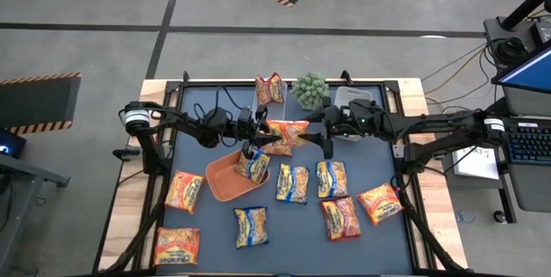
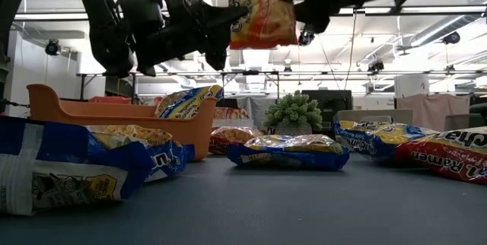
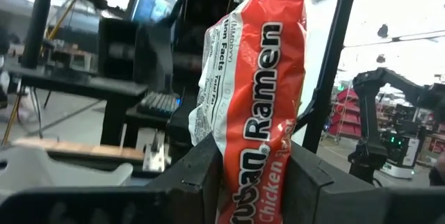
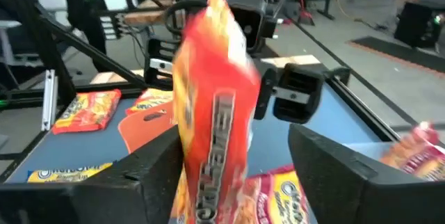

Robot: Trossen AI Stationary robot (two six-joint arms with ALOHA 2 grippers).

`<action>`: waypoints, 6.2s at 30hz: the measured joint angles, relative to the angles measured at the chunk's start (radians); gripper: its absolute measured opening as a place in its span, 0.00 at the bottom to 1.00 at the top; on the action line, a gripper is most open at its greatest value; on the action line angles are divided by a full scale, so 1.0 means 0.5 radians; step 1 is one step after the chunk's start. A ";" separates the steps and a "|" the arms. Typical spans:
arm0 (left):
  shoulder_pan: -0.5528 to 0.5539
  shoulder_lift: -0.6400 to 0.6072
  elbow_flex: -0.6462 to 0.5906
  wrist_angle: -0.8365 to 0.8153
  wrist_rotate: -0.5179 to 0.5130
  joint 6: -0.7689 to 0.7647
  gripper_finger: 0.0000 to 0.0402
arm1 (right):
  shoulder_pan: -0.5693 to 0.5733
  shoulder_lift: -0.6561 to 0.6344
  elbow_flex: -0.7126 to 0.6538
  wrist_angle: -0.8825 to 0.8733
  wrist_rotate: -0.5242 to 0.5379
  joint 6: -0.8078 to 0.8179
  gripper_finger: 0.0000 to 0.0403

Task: Sort Maruchan noodles
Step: Put the orange noodle pack into the gray bin, then put the red noodle pack into the transparent bin

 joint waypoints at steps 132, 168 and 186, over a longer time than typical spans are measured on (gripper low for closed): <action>0.105 -0.649 0.008 -0.588 0.091 0.171 0.65 | -1.103 0.256 0.227 -1.668 1.043 -0.911 0.46; 0.105 -0.696 0.011 -1.528 0.047 0.147 0.65 | -0.546 0.109 0.490 -1.628 0.178 0.281 0.41; 0.180 -0.695 0.590 -3.713 -0.620 0.449 0.48 | -0.060 0.685 0.447 -1.064 0.194 1.023 0.32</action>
